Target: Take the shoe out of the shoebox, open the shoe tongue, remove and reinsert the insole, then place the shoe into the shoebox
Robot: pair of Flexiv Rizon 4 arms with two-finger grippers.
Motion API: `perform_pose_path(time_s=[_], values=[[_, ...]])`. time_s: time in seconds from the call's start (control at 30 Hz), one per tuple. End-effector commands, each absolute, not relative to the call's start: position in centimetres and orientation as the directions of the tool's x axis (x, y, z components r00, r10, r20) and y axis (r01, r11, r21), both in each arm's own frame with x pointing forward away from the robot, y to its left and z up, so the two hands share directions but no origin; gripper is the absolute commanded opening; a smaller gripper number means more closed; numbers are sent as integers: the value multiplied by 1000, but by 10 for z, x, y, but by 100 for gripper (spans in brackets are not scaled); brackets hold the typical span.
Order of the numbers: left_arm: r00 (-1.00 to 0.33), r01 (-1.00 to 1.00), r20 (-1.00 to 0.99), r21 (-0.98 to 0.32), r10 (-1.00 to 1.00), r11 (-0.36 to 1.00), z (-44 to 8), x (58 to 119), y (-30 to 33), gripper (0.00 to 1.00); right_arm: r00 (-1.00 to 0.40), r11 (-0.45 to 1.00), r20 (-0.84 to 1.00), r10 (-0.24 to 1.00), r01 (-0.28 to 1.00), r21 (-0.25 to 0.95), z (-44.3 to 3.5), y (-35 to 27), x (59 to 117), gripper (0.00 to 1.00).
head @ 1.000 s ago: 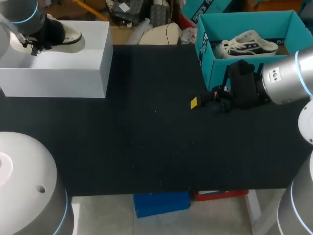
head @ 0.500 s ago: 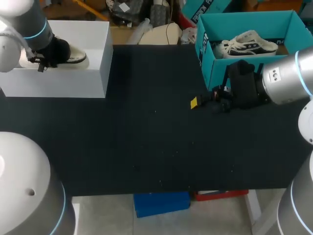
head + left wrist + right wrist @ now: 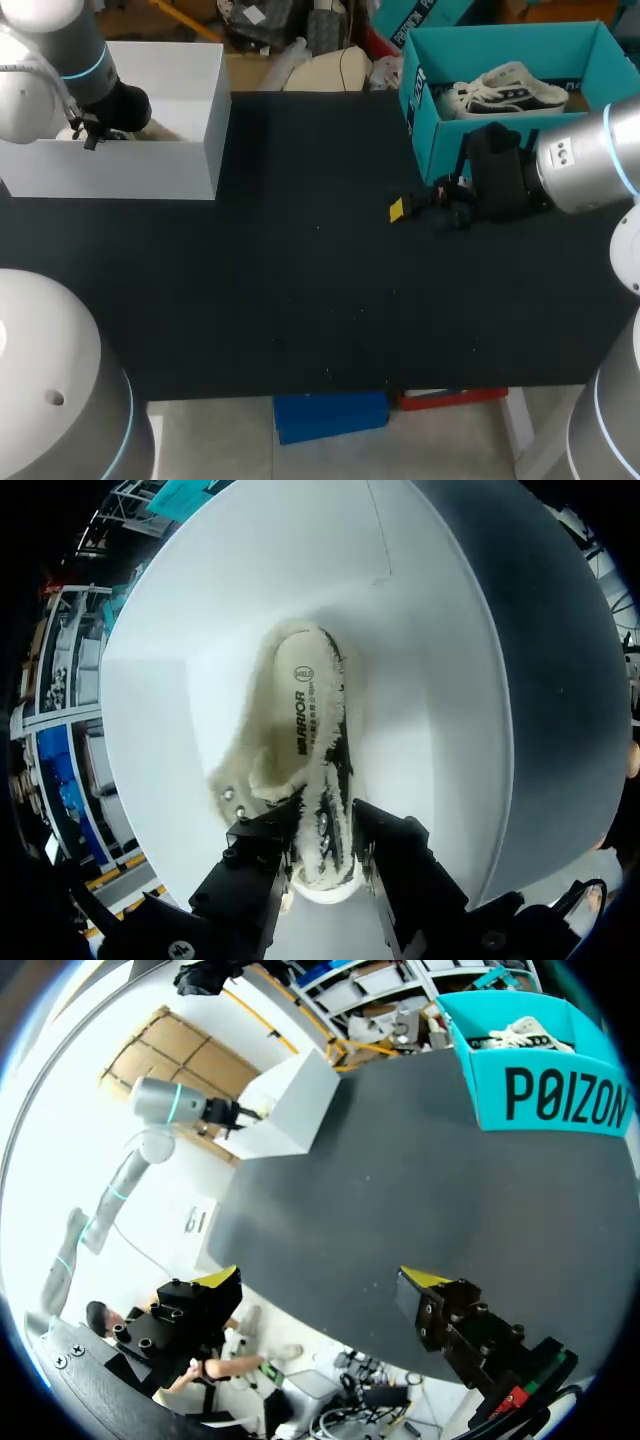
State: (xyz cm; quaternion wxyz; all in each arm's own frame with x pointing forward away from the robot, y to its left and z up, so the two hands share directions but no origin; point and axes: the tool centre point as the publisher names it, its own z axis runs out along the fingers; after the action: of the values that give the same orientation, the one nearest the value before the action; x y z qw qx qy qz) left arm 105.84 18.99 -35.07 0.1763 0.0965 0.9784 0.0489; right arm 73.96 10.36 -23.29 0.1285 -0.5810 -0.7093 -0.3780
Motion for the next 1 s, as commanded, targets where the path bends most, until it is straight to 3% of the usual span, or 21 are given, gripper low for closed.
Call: perform_pose_path(time_s=[0.03,0.17,0.27,0.3,0.57,0.8,1.0], values=[[-927,188,-304,131,220,973,-332,1057,190,45,-291,40,620,729,922,386,-232,104,740,100],[-933,205,-272,131,234,970,-311,1054,186,50,-291,40,620,729,922,386,-232,104,740,100],[-941,203,-252,112,225,973,-292,1050,183,79,-291,40,620,729,922,386,-232,104,740,100],[-946,197,-243,95,215,976,-285,1048,181,100,-291,40,620,729,922,386,-232,104,740,100],[-972,93,-213,50,101,994,-242,1014,158,100,-291,40,620,729,922,386,-232,104,740,100],[-983,-162,-69,-97,-169,982,-229,968,122,100,-291,40,620,729,922,386,-232,104,740,100],[-912,-396,-86,-78,-402,915,-237,934,99,100,-291,40,620,729,922,386,-232,104,740,100]])
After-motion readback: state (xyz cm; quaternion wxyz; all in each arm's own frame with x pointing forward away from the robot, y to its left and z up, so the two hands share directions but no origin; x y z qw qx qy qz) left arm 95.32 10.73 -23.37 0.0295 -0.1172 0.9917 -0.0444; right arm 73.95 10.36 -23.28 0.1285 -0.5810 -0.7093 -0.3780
